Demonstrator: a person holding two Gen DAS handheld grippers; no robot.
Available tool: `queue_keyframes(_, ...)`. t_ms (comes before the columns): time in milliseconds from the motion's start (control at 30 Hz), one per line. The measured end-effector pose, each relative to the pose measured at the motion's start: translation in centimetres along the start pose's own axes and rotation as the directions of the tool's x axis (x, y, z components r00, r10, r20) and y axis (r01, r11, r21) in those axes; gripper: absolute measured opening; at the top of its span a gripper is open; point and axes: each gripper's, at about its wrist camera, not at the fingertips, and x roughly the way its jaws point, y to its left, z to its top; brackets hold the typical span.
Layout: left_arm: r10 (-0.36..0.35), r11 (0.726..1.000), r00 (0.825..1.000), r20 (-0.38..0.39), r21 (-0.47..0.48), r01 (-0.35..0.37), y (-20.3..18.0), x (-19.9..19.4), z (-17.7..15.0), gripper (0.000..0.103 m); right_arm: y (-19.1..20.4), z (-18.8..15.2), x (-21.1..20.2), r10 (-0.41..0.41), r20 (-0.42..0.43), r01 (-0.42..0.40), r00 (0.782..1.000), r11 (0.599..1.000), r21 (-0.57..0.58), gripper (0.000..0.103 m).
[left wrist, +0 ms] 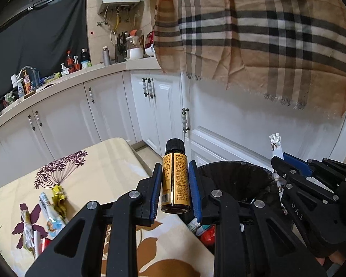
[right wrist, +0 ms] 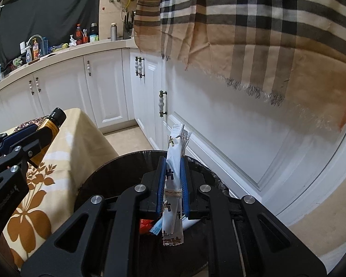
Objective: Collect trash
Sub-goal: 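Carry the silver tube and spray can over the black bin and open both tools, then move both tools back over the table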
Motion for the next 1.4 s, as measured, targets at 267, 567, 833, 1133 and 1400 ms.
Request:
queue_keyframes(267,-0.009,1.000,0.999,-0.041,0.022,0.010,-0.7,2.1,0.3,0.025,-0.4,0.1,1.8,0.002,-0.020,-0.001,1.000,1.000,0.012,0.013)
queue_keyframes(567,-0.011,1.000,0.998,-0.062,0.007,0.012,-0.5,3.0,0.1,0.045,-0.6,-0.1,2.8,-0.012,-0.038,0.013,0.999,1.000,0.027,0.023)
queue_keyframes(833,0.008,1.000,0.998,-0.058,-0.021,-0.010,0.9,1.6,0.0,0.058,0.5,0.2,1.5,0.009,-0.029,-0.008,1.000,1.000,0.014,0.023)
queue_keyframes(1133,0.098,0.991,0.992,-0.075,-0.081,-0.104,6.4,-2.6,-2.0,0.062,5.0,0.8,-0.6,0.109,-0.026,-0.109,0.994,0.994,-0.010,0.024)
queue_keyframes(1400,0.239,0.951,0.965,-0.108,-0.173,-0.255,13.9,-7.3,-5.2,0.068,12.4,0.6,-2.6,0.228,-0.038,-0.230,0.973,0.969,-0.089,0.035)
